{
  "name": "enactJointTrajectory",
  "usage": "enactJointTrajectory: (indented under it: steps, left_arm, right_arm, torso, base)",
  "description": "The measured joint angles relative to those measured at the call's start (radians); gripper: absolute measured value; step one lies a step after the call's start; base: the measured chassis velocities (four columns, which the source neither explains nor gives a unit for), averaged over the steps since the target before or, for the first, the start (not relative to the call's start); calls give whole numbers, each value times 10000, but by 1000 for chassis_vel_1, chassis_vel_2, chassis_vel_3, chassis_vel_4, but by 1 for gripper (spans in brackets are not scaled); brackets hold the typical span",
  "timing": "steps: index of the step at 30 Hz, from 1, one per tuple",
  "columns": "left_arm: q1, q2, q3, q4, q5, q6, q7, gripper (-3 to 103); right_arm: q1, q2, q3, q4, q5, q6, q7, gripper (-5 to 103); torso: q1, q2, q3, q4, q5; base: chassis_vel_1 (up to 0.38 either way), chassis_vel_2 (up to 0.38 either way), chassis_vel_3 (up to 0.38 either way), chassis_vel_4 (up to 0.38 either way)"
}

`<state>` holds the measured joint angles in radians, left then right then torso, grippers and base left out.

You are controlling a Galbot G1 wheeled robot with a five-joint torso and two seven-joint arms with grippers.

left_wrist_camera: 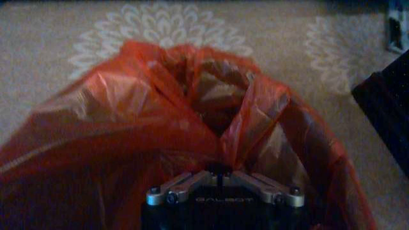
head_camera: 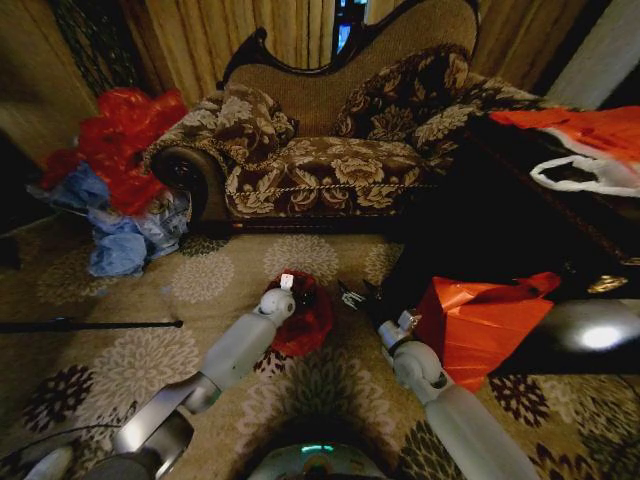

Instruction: Place a garbage bag over the trash bin.

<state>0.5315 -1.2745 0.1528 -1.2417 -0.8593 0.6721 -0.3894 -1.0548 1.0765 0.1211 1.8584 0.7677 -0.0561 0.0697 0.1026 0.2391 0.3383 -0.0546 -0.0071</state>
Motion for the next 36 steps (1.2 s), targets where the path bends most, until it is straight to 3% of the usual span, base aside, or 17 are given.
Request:
enactJointTrajectory:
  steps: [17, 24, 36]
  left_arm:
    - [-184, 497, -132, 339, 269, 227, -22, 0]
    - [-266, -73, -6, 1026, 471, 145, 330, 0]
    - [-376, -336, -180, 2184, 1039, -168, 718, 0]
  right_arm:
    - [226, -16, -16, -210, 88, 56, -75, 100]
    - [424, -42, -235, -398, 120, 75, -87, 100]
    - [142, -179, 161, -433, 291, 123, -218, 100]
  torso:
    - [0, 0, 0, 3, 0]
    - [0, 0, 1, 1, 0]
    - [0, 0, 1, 1, 1]
  base:
    - [0, 0, 0, 0]
    - [0, 0, 0, 0]
    - [0, 0, 0, 0]
